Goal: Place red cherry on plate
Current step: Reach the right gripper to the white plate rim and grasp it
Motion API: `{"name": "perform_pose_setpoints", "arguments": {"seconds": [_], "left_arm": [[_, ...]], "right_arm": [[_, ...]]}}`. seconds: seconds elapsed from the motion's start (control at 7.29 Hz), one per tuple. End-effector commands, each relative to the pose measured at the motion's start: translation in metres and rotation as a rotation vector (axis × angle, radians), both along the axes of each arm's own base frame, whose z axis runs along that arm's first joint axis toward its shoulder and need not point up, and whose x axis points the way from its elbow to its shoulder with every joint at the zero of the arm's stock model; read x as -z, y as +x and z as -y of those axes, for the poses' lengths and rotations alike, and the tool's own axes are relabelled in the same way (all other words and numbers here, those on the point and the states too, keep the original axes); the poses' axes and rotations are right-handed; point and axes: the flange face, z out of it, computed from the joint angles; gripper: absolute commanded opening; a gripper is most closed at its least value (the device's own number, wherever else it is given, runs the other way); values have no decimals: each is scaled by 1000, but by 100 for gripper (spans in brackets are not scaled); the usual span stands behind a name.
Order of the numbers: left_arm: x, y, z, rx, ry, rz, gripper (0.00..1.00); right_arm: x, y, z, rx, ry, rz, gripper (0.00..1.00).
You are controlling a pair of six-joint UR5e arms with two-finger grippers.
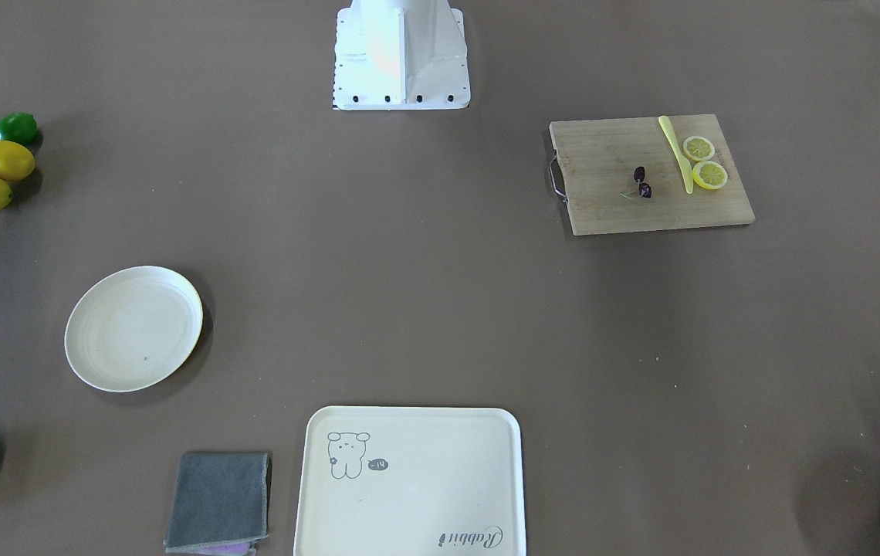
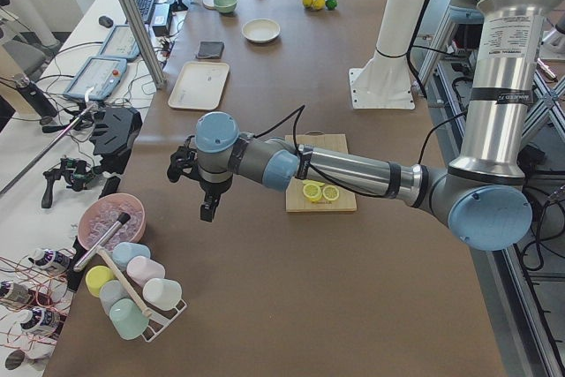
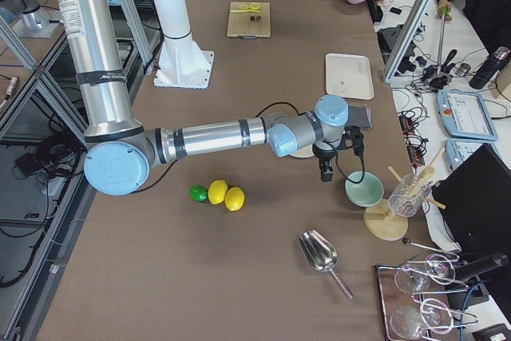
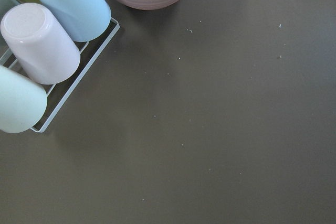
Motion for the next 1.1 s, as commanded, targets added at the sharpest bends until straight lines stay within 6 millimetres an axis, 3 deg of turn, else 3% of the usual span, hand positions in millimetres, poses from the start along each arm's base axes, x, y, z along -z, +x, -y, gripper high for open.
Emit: {"name": "perform_pose_setpoints", "arguments": {"seconds": [0.0, 0.27, 0.55, 0.82, 0.96], "left_arm": [[-7, 0, 2, -3, 52, -1, 98], [-10, 1, 6, -1, 80, -5, 98], [-32, 1, 3, -1, 80, -5, 98], [-51, 1, 5, 0, 125, -6, 98], [-50, 1, 6, 0, 126, -7, 98]], "right_arm": [[14, -49, -8, 12, 14, 44, 100], [20, -110, -23, 16, 14, 42, 100], [13, -158, -41, -28, -18, 22, 100], [-21, -177, -45, -45, -25, 25, 100], [-36, -184, -48, -40, -15, 22, 100]]}}
